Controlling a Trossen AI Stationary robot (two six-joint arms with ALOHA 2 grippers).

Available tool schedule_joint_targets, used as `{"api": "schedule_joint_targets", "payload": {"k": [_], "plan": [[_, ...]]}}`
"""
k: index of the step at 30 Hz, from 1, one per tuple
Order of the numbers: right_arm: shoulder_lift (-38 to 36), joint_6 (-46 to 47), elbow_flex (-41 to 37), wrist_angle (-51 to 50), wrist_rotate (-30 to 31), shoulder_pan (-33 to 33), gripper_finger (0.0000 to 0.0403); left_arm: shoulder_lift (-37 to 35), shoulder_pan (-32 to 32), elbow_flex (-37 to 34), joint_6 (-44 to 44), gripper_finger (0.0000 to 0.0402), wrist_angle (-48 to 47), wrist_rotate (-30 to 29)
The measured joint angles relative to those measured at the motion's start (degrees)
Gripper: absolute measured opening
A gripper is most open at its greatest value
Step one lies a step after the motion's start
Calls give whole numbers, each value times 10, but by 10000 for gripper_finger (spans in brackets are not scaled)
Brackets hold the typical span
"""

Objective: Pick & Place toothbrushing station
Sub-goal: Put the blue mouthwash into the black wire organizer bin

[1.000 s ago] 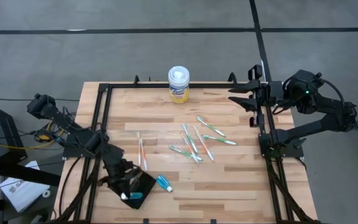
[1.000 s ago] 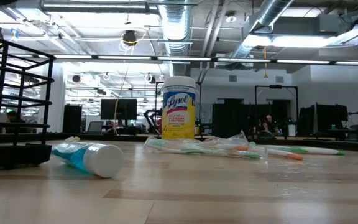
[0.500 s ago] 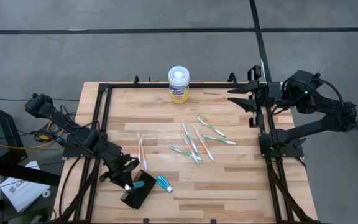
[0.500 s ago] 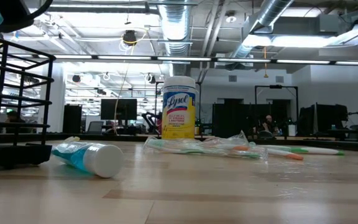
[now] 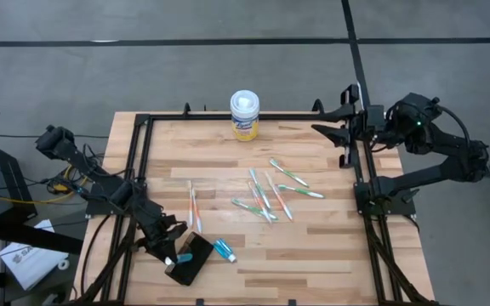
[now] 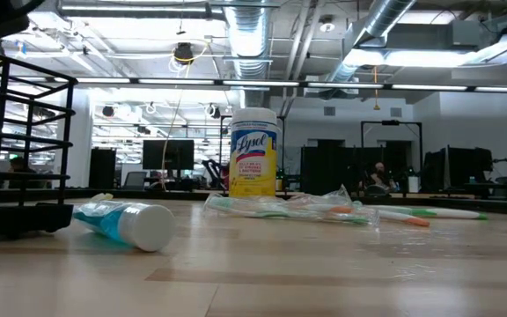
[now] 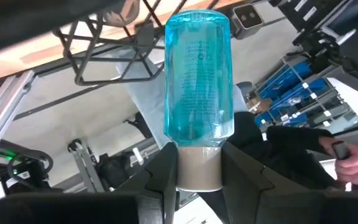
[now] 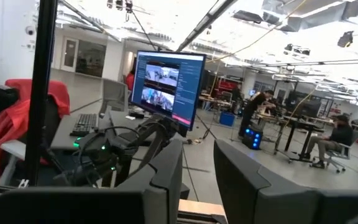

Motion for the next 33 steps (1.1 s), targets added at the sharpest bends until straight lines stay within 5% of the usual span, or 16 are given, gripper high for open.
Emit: {"api": "schedule_joint_targets", "payload": {"k": [33], "plan": [[0,10,0,2,-2,1,83,-1,29,-47,0,85,5,34]]}}
